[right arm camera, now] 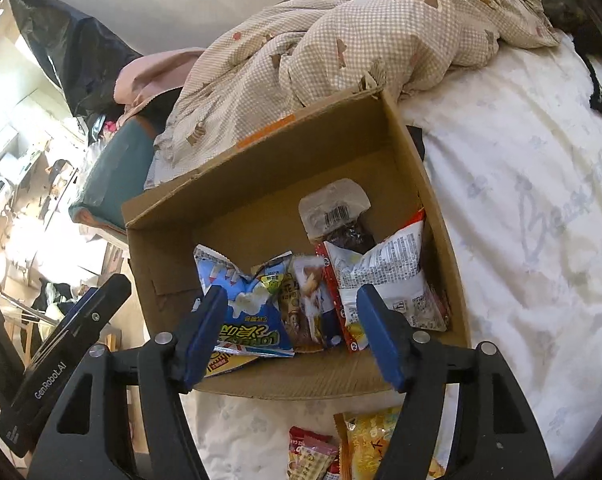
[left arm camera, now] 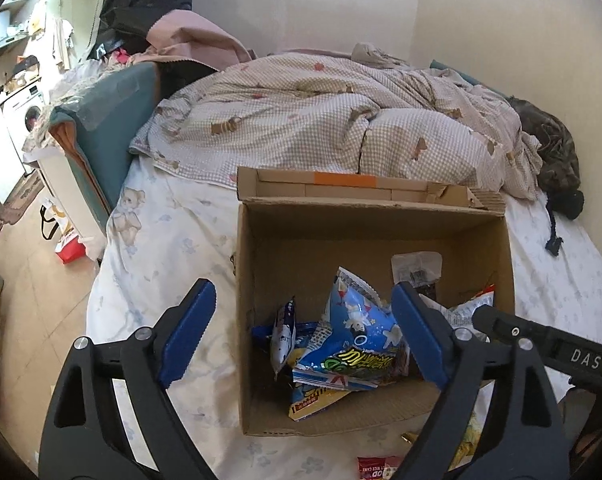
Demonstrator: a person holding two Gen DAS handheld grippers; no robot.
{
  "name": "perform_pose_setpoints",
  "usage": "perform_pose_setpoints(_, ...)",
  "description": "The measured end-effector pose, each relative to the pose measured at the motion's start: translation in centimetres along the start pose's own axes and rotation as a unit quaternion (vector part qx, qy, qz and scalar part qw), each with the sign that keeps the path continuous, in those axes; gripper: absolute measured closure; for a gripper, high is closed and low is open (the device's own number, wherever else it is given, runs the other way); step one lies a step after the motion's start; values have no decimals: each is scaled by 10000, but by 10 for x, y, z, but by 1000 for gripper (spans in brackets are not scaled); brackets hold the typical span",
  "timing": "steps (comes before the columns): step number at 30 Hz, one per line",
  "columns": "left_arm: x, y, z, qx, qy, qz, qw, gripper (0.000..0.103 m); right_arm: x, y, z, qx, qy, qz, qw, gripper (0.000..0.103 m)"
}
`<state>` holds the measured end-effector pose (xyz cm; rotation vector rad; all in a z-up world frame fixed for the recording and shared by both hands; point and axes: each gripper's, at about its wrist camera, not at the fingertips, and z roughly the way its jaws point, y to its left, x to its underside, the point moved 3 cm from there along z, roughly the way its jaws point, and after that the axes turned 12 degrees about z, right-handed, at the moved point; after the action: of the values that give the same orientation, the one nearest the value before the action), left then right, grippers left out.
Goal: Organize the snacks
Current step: 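Open both grippers to drop the bars into the box, then withdraw both tools from the box back over the pile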
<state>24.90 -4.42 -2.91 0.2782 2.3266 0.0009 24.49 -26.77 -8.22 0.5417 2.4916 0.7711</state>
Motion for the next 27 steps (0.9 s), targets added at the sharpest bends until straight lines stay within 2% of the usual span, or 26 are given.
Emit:
perform_pose_setpoints(3,1,0,-5,-15,-54,26,10000,16,-2,-1,-5,55,-86,22,9999,33)
perform_pose_setpoints(9,2,4,-18,172,-99,-156,9997,16,0,1,-19,452,-376,-209,9981,33)
perform_pose_setpoints(13,5,5,-35,126,-328,-125,9993,16,7,-3,-36,482,-433,-175,9977,33)
perform_pose_setpoints(17,14,-3,-43,280,79,209,9994,16,16,-4,-53,550,-467,-274,9970,31)
perform_pose_setpoints(22,28,-10,-60,548,207,281,9979,16,31,-16,-70,526,-373,-176,9978,30)
perform_pose_setpoints(27,45,-14,-75,389,238,439,9980,16,43,-31,-84,606,-367,-41,9975,30)
